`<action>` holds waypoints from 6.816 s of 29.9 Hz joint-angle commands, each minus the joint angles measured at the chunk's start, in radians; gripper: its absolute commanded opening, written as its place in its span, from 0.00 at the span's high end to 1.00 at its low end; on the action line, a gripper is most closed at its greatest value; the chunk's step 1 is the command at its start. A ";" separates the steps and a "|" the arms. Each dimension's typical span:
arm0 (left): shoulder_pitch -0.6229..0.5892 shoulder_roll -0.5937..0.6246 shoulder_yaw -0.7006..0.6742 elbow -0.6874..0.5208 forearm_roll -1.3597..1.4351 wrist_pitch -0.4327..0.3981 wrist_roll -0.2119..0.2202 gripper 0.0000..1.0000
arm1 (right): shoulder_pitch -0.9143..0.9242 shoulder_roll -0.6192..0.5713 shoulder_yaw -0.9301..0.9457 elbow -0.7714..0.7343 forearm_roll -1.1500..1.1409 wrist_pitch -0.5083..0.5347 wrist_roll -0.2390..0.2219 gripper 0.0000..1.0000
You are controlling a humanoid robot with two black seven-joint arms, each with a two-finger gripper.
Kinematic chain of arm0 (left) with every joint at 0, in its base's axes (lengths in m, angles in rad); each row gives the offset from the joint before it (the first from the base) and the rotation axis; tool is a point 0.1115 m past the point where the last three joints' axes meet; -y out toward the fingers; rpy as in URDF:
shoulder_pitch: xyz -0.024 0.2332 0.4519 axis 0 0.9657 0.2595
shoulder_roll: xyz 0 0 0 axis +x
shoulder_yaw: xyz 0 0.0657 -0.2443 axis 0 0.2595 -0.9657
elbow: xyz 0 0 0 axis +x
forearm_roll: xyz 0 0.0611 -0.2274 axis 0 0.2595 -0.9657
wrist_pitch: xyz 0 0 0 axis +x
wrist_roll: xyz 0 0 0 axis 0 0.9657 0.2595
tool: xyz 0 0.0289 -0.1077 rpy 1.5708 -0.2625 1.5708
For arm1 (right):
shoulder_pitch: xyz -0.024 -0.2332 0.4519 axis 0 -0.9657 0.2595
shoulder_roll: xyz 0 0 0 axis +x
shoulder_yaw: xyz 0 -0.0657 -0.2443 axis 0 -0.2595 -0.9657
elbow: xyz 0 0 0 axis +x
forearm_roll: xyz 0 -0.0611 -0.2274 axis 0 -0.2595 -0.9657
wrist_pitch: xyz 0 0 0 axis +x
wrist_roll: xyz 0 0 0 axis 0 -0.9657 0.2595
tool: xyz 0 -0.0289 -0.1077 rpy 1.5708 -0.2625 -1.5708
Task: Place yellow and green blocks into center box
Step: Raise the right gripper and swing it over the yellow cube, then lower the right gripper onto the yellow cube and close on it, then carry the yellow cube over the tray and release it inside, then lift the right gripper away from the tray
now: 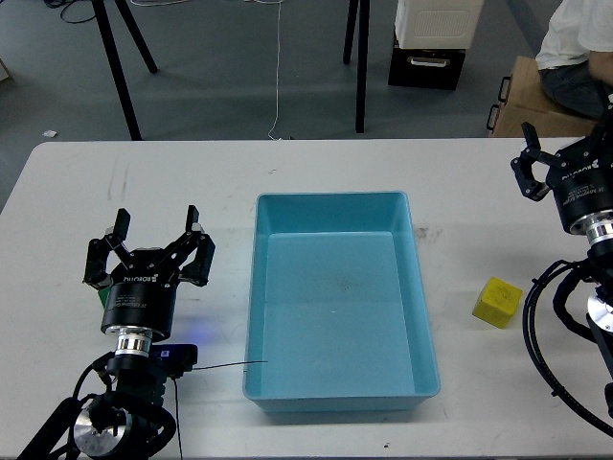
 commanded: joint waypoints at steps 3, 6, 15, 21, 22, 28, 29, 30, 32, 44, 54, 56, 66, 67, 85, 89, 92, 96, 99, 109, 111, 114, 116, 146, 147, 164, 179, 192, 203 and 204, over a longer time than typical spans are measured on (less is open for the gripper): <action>-0.001 -0.001 -0.002 0.000 0.000 0.000 -0.001 0.00 | 0.258 -0.202 -0.277 -0.124 -0.159 -0.130 0.092 0.02; -0.001 -0.001 -0.002 0.000 0.000 0.000 -0.001 0.00 | 0.382 -0.259 -0.477 -0.216 -0.306 -0.156 0.210 0.02; -0.001 0.001 -0.002 0.001 0.002 0.000 -0.001 0.00 | 0.727 -0.468 -0.993 -0.247 -0.590 -0.130 0.306 0.02; 0.000 0.001 -0.002 0.001 0.002 0.000 -0.001 0.00 | 1.077 -0.563 -1.469 -0.235 -0.690 0.016 0.306 0.02; 0.000 -0.001 -0.002 0.003 0.002 0.000 -0.001 0.00 | 1.120 -0.581 -1.512 -0.228 -0.700 0.067 0.306 0.02; 0.000 -0.001 -0.002 0.003 0.002 0.000 -0.001 0.00 | 1.289 -0.594 -1.600 -0.219 -0.882 0.496 0.306 0.02; 0.000 -0.001 0.000 0.003 0.002 0.000 -0.001 0.00 | 1.294 -0.594 -1.602 -0.208 -0.940 0.524 0.306 0.02; 0.000 -0.001 0.000 0.003 0.002 0.000 -0.001 0.00 | 1.295 -0.594 -1.603 -0.196 -1.019 0.547 0.306 0.02; 0.000 -0.001 -0.002 0.003 0.002 0.000 -0.001 0.00 | 1.294 -0.594 -1.609 -0.170 -1.197 0.564 0.306 0.02; 0.000 -0.001 -0.002 0.003 0.002 -0.001 -0.001 0.00 | 1.252 -0.587 -1.720 -0.110 -1.300 0.625 0.306 0.03; 0.000 -0.002 -0.002 0.003 0.002 0.000 -0.001 0.00 | 1.140 -0.548 -1.735 -0.127 -1.298 0.625 0.306 0.03; 0.000 -0.002 -0.002 0.003 0.002 0.000 -0.001 0.00 | 1.122 -0.541 -1.732 -0.139 -1.298 0.625 0.306 0.03; 0.002 -0.002 -0.006 0.005 0.002 -0.001 -0.002 0.00 | 1.059 -0.454 -1.732 -0.208 -1.299 0.625 0.306 0.03; 0.002 -0.002 -0.008 0.005 0.002 -0.001 -0.002 0.00 | 1.051 -0.440 -1.732 -0.219 -1.299 0.625 0.306 0.03; 0.003 -0.001 -0.017 0.005 0.002 -0.001 -0.002 0.00 | 0.988 -0.411 -1.726 -0.262 -1.306 0.625 0.306 0.24; 0.003 -0.001 -0.017 0.012 0.002 -0.001 -0.002 0.00 | 0.988 -0.410 -1.726 -0.276 -1.304 0.625 0.306 0.29; 0.003 -0.001 -0.017 0.012 0.002 -0.001 -0.002 0.00 | 0.987 -0.410 -1.726 -0.282 -1.304 0.625 0.306 0.34; 0.003 -0.001 -0.017 0.012 0.002 -0.001 -0.002 0.00 | 0.985 -0.394 -1.726 -0.305 -1.307 0.625 0.306 0.47; 0.003 -0.001 -0.017 0.012 0.002 -0.001 -0.002 0.00 | 0.991 -0.382 -1.726 -0.311 -1.312 0.625 0.306 0.66; 0.002 -0.001 -0.018 0.012 0.002 -0.001 -0.002 0.00 | 1.194 -0.376 -1.680 -0.282 -1.299 0.625 0.306 0.91; 0.002 -0.001 -0.018 0.012 0.002 -0.001 -0.002 0.00 | 1.253 -0.377 -1.663 -0.254 -1.296 0.625 0.306 0.91; 0.002 -0.001 -0.018 0.012 0.002 -0.001 -0.002 0.00 | 1.367 -0.377 -1.660 -0.192 -1.281 0.625 0.306 0.91; 0.002 -0.001 -0.018 0.012 0.002 -0.001 -0.002 0.00 | 1.433 -0.370 -1.671 -0.152 -1.249 0.625 0.306 0.91; -0.037 -0.004 -0.094 0.009 0.001 0.011 -0.004 0.00 | 1.283 0.296 -1.847 -0.472 -1.148 0.625 0.306 0.20; -0.043 -0.002 -0.094 0.009 0.002 0.011 -0.004 0.00 | 1.283 0.296 -1.847 -0.475 -1.143 0.625 0.306 0.14; -0.288 0.422 -0.106 0.035 -0.003 0.137 0.011 0.00 | 1.298 0.041 -1.421 -0.458 -1.037 0.625 0.306 0.02; -0.500 0.616 -0.109 0.176 0.314 0.048 -0.105 0.00 | 1.116 0.206 -0.922 -0.549 -0.591 0.484 0.306 0.02; -0.598 0.749 -0.109 0.297 1.339 0.056 -0.169 0.00 | 0.898 0.177 -0.683 -0.455 -0.263 0.155 0.306 0.02; -0.590 0.794 -0.092 0.247 1.915 0.049 -0.169 0.00 | 0.544 -0.047 -0.480 -0.219 -0.212 0.144 0.233 0.02; -0.586 0.786 -0.091 0.215 1.945 0.062 -0.169 0.00 | 0.495 -0.061 -0.450 -0.189 -0.210 0.144 0.227 0.02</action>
